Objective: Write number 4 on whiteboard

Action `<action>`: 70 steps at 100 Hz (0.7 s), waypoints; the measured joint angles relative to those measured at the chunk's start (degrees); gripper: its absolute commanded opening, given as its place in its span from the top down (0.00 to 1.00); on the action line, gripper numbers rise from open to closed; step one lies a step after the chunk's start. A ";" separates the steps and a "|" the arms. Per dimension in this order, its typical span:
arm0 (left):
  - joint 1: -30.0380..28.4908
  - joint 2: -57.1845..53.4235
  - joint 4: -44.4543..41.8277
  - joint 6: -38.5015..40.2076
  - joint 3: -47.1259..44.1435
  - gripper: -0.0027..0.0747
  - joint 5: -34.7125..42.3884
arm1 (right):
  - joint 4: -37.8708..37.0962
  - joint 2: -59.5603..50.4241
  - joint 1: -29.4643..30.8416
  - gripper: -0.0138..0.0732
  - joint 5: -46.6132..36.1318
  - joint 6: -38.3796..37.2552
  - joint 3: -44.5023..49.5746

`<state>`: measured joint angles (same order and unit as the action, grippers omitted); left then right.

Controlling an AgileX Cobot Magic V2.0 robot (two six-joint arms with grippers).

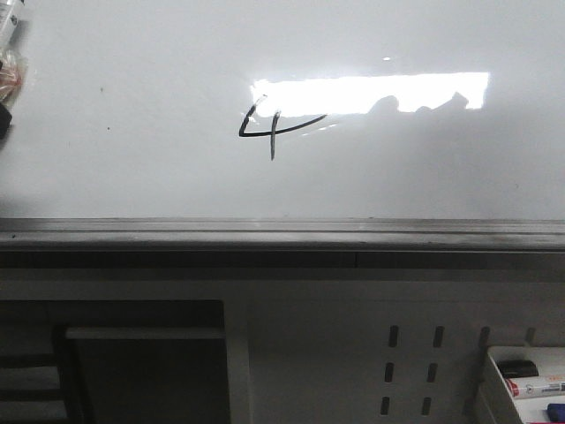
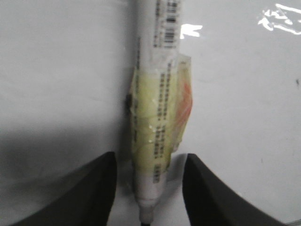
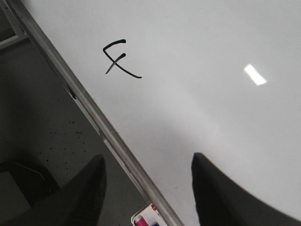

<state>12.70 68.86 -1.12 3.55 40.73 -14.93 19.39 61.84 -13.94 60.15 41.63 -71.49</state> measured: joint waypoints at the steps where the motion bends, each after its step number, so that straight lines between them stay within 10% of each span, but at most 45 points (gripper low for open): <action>1: 0.00 0.00 -0.19 0.00 0.22 0.46 -0.15 | 0.00 0.00 0.00 0.42 0.00 -0.18 0.00; 42: 0.00 -16.69 -9.38 0.00 10.18 0.46 -22.80 | -16.55 -4.21 0.03 0.42 -2.83 -27.60 3.14; 70: 0.00 -39.22 -9.43 0.00 -3.55 0.50 -16.13 | -20.98 -17.84 0.03 0.52 -22.66 -33.97 22.91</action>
<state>12.70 29.64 -10.55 3.55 37.17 -31.06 -1.58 44.00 -13.91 37.50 7.66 -48.58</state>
